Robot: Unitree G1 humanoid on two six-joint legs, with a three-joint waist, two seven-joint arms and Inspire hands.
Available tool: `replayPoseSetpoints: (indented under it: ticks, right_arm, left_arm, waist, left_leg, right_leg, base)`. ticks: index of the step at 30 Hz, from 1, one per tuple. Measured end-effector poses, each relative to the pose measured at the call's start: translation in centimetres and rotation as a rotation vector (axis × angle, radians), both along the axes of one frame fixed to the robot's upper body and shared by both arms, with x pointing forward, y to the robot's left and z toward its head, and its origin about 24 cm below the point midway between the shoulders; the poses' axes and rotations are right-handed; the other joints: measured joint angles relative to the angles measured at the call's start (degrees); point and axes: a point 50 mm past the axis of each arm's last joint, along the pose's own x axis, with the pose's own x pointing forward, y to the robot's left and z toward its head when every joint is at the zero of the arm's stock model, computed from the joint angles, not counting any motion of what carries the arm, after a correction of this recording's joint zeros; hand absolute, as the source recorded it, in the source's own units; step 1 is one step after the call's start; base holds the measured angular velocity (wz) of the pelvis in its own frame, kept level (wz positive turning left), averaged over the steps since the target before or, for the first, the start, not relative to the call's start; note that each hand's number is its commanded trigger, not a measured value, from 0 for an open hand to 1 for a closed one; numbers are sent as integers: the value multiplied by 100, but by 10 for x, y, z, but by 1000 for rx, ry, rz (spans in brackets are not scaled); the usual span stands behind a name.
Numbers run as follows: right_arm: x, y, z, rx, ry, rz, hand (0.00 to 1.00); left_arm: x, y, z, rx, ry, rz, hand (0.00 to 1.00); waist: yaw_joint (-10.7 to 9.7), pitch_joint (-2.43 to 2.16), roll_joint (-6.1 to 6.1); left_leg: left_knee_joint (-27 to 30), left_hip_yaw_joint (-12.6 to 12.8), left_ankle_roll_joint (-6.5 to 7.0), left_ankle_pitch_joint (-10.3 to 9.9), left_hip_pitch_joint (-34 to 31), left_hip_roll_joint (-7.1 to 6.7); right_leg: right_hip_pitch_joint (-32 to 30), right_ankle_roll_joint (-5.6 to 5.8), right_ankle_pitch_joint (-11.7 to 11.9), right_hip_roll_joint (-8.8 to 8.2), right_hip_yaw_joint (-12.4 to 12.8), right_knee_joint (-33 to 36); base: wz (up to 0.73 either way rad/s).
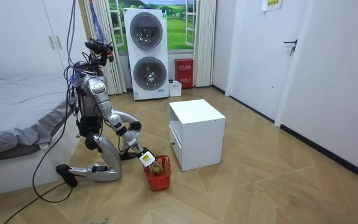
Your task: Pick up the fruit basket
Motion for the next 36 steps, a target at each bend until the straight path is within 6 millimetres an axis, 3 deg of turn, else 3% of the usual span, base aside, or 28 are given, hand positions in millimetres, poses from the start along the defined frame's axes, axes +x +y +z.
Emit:
replayPoseSetpoints:
  ticks: [8, 15, 25, 31, 35, 36]
  right_arm:
    - [-5, -2, -4, 40, 10, -38, 100]
    - [-9, -8, -3, 34, 14, -63, 100]
    - [-8, -8, -1, 30, -6, -72, 100]
    - [1, -5, 5, 16, -48, -53, 100]
    - [11, -1, 12, 4, -101, -39, 100]
    - [14, 1, 15, -2, -118, -35, 100]
  left_arm:
    - [0, 0, 0, -10, 4, 0, 0]
    - [2, -1, 0, -21, -3, -4, 0]
    - [5, -1, 1, -17, -20, -7, 0]
    - [10, 1, 2, -15, -58, 25, 0]
    - [19, 5, 5, 13, -92, 50, 0]
    - [24, 6, 5, 14, -104, 50, 0]
  waist:
    - [73, -5, 13]
    - [109, 28, -44]
    - [-38, 41, -72]
    - [-122, 67, -210]
    - [-245, 101, -457]
    - [-262, 76, -472]
  left_leg:
    - [1, 9, 1, 1, -11, 27]
    - [17, 4, 25, 13, -4, 30]
    - [151, -129, 35, 9, 21, -3]
    - [241, -213, 67, -10, 99, 6]
    - [308, -290, 91, -40, 204, -11]
    - [361, -358, 78, -93, 230, -13]
  right_leg:
    - [-49, 2, -1, -3, 2, 8]
    - [8, 4, -3, -3, -11, 15]
    - [191, -12, -4, 122, 2, 14]
    - [342, -47, -20, 212, 5, 22]
    - [512, -50, -20, 263, -13, -15]
    - [569, -51, -20, 320, -11, -27]
  base:
    - [0]
    - [0]
    - [-1]
    - [-6]
    - [-5]
    - [-15]
